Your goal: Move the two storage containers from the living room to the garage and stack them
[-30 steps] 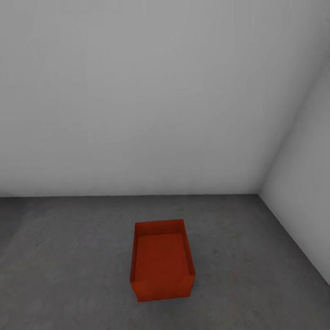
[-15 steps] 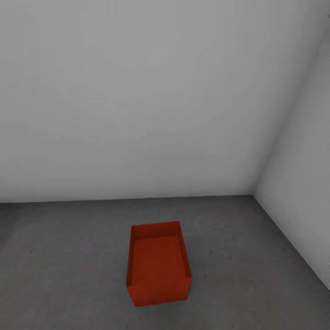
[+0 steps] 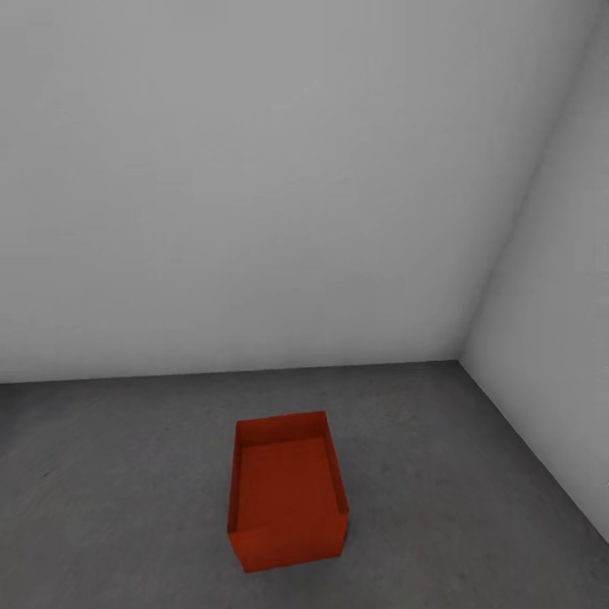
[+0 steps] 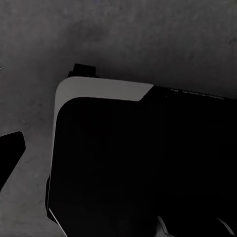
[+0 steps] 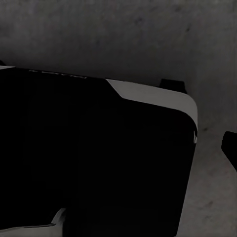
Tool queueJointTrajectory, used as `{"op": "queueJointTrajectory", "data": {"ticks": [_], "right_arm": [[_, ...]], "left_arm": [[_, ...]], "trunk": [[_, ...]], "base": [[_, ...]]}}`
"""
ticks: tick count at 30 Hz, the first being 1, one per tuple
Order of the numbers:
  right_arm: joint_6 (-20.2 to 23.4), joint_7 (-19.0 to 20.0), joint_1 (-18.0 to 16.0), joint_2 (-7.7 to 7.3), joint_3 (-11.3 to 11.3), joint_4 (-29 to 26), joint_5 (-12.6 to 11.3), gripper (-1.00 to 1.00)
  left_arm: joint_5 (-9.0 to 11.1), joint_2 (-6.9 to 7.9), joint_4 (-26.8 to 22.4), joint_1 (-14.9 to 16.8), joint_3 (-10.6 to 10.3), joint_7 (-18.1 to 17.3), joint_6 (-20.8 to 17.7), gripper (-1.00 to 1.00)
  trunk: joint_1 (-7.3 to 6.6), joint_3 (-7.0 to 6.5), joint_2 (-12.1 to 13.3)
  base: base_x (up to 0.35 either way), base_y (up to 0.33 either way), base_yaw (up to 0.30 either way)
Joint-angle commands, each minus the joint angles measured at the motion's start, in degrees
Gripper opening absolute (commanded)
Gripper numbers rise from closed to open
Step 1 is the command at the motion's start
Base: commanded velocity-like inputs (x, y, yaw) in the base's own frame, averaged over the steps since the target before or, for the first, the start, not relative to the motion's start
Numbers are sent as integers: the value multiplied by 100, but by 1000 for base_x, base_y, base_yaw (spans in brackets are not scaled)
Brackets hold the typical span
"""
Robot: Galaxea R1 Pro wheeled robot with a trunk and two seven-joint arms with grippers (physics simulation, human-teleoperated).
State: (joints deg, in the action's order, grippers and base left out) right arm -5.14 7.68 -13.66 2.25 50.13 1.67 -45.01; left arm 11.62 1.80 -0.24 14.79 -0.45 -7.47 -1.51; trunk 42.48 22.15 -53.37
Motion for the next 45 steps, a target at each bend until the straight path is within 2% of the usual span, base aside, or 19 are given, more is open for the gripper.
{"op": "queueJointTrajectory", "data": {"ticks": [1,10,45], "right_arm": [[-31,33,-5,4,42,18,-60,100],[-35,17,-5,16,49,18,-41,100],[-32,6,-5,12,50,18,-33,100]], "left_arm": [[51,6,-2,1,-7,-23,-16,100],[51,13,-2,-5,-7,-18,119,100],[51,13,-2,-6,-7,-18,134,100]], "trunk": [[0,5,-4],[0,-18,-4],[0,-300,-4]], "base": [[0,0,-11],[0,0,-2],[0,0,0]]}}
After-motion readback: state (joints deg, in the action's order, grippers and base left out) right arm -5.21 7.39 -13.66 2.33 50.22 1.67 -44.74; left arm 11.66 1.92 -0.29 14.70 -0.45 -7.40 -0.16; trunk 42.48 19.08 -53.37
